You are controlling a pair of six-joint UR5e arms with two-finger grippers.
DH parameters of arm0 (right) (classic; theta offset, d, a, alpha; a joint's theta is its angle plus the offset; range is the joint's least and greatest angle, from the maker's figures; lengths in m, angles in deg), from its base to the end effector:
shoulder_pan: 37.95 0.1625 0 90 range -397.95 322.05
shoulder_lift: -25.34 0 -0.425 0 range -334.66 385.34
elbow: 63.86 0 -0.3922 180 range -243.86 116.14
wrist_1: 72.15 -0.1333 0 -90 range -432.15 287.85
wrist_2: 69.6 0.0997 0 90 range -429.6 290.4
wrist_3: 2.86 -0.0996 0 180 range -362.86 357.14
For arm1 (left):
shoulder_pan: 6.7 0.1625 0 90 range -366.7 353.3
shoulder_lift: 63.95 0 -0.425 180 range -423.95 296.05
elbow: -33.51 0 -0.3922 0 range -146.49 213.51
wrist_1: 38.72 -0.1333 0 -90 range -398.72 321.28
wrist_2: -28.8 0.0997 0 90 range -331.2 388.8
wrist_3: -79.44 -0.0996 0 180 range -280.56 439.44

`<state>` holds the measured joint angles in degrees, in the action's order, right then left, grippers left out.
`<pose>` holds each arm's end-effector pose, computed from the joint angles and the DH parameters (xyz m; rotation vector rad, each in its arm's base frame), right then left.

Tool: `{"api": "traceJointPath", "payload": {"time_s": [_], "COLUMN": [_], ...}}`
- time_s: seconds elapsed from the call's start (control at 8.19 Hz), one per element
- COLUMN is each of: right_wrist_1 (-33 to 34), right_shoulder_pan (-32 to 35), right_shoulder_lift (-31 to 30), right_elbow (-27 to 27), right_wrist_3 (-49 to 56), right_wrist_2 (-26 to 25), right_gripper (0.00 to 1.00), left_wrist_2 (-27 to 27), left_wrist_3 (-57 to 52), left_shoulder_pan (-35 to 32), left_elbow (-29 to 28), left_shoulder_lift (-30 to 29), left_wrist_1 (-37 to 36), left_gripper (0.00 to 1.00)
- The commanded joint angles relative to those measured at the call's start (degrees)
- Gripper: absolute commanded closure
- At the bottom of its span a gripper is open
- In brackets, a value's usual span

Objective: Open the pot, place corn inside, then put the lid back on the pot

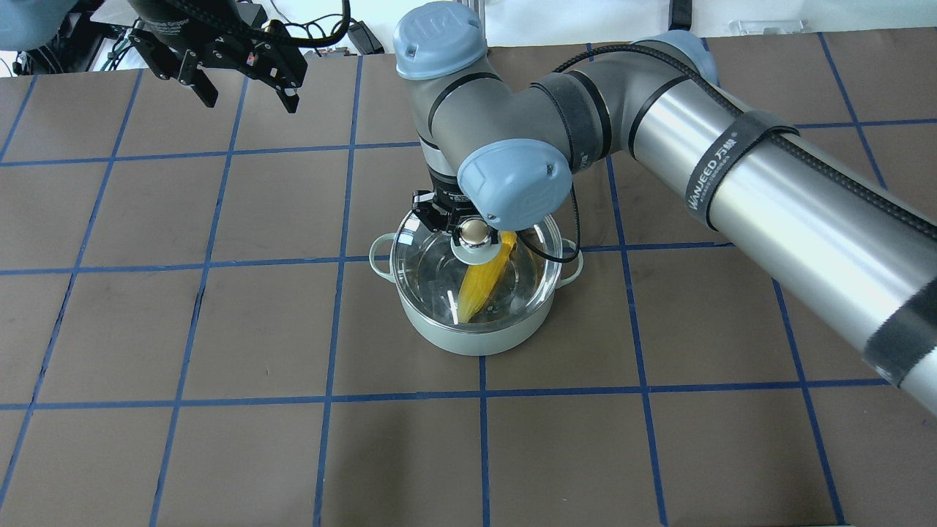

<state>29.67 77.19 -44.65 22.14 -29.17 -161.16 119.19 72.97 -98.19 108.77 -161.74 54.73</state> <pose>0.3793 -0.5009 0.3471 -0.0300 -3.0841 -0.0834 -0.1469 -0.5489 0.5377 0.2170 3.1232 -0.0951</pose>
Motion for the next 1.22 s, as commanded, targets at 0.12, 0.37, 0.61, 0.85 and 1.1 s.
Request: {"api": "traceJointPath", "payload": {"time_s": [0.12, 0.37, 0.61, 0.85, 1.1], "right_wrist_1": [1.4, 2.1, 2.1, 2.2, 2.6], "right_shoulder_pan": [0.0, 0.0, 0.0, 0.0, -0.1], "right_shoulder_lift": [0.2, 0.3, 0.3, 0.3, 0.1], "right_elbow": [0.0, 0.1, 0.6, 0.6, 0.6], "right_wrist_3": [0.2, 0.2, 0.9, 0.9, 0.8], "right_wrist_2": [0.1, 0.1, -0.2, -0.3, -0.2], "right_gripper": [1.0, 1.0, 1.0, 0.51, 0.0], "left_wrist_2": [0.5, 0.7, 0.7, 0.8, 0.7], "left_wrist_3": [-0.4, -0.1, -0.1, 0.6, 0.4], "left_shoulder_pan": [0.0, 0.1, 0.1, 0.0, 0.0], "left_elbow": [1.1, 1.6, 1.8, 2.3, 2.5], "left_shoulder_lift": [-1.5, -0.5, 0.2, -0.3, -0.3], "left_wrist_1": [-1.5, -4.3, -4.1, -4.1, -4.9], "left_gripper": [0.0, 0.0, 0.0, 0.0, 0.0]}}
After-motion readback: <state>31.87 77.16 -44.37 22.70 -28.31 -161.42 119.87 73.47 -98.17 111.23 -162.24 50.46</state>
